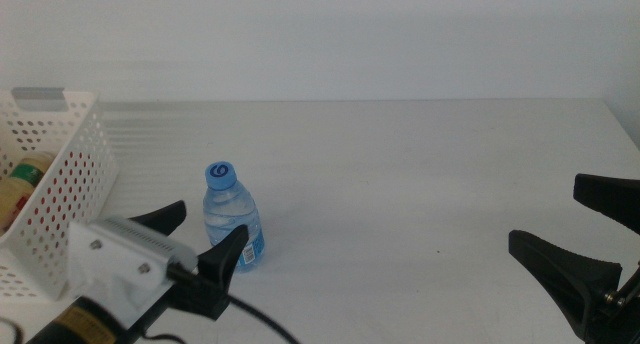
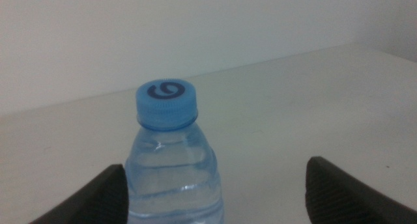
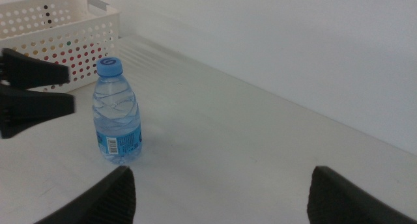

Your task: Use arms to grab the bottles and put them into the dustbin to the left of the table.

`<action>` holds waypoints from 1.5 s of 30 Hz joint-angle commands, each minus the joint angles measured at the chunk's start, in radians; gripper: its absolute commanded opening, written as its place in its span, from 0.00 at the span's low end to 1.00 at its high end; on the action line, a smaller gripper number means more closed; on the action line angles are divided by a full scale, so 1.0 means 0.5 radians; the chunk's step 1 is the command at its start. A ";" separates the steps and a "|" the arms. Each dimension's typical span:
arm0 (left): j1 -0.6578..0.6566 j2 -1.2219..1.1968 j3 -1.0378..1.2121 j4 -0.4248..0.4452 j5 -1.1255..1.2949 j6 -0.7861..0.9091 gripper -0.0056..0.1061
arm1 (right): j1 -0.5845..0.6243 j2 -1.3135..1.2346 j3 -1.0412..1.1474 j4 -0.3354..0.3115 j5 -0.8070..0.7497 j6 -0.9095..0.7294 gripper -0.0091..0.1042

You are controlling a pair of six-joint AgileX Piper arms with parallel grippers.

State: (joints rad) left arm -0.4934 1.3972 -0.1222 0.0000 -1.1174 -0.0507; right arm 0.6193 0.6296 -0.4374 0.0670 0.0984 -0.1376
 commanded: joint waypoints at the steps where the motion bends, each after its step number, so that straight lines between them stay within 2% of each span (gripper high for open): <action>1: -0.006 0.057 -0.102 -0.011 -0.233 -0.048 0.84 | -0.010 -0.008 -0.062 -0.020 -0.143 -0.008 0.76; 5: -0.006 0.124 -0.215 -0.018 -0.188 -0.048 0.84 | -0.010 -0.008 -0.062 -0.020 -0.143 -0.008 0.76; 10: -0.006 0.132 -0.365 -0.050 0.105 0.019 0.84 | -0.010 -0.008 -0.062 -0.020 -0.143 -0.008 0.76; 19: 0.030 0.149 -0.432 -0.155 0.118 0.071 0.84 | -0.010 -0.008 -0.062 -0.020 -0.143 -0.008 0.76; 22: 0.101 0.164 -0.432 -0.102 0.120 0.061 0.84 | -0.010 -0.008 -0.062 -0.020 -0.143 -0.008 0.76; 29: 0.218 0.356 -0.572 0.142 0.116 -0.126 0.84 | -0.010 -0.008 -0.062 -0.020 -0.143 -0.008 0.76; 37: 0.218 0.649 -0.628 0.161 -0.084 -0.133 0.83 | -0.010 -0.008 -0.062 -0.020 -0.143 -0.008 0.76; 41: 0.214 0.770 -0.628 0.169 -0.263 -0.133 0.77 | -0.010 -0.008 -0.062 -0.020 -0.143 -0.008 0.76; 45: 0.214 0.822 -0.618 0.169 -0.274 -0.133 0.61 | -0.010 -0.008 -0.062 -0.020 -0.143 -0.008 0.76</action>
State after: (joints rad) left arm -0.3845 1.8376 -0.4174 0.0873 -1.1325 -0.1077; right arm 0.6193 0.6296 -0.4374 0.0648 0.0984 -0.1376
